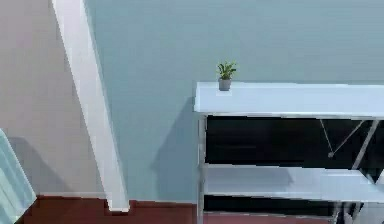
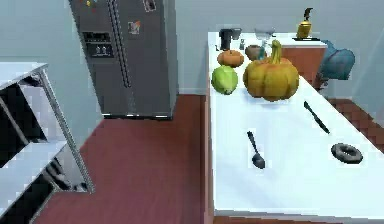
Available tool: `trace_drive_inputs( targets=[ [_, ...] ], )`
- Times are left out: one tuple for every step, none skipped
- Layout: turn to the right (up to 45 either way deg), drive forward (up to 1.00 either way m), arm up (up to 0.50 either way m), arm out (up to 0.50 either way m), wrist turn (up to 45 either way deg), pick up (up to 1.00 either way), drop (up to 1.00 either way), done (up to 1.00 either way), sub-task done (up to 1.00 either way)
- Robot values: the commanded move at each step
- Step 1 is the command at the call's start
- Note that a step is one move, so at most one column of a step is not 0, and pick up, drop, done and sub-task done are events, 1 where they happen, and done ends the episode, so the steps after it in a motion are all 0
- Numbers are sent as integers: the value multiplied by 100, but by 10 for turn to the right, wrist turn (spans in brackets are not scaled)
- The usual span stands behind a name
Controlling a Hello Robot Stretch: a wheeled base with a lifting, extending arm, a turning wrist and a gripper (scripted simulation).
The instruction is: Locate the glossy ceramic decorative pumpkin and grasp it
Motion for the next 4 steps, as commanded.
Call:
trace_drive_inputs(
  targets=[
    [450, 0, 0, 0, 0, 0, 0, 0, 0],
    [30, 0, 0, 0, 0, 0, 0, 0, 0],
    [0, 30, 0, 0, 0, 0, 0, 0, 0],
    [420, 0, 0, 0, 0, 0, 0, 0, 0]
  ],
)
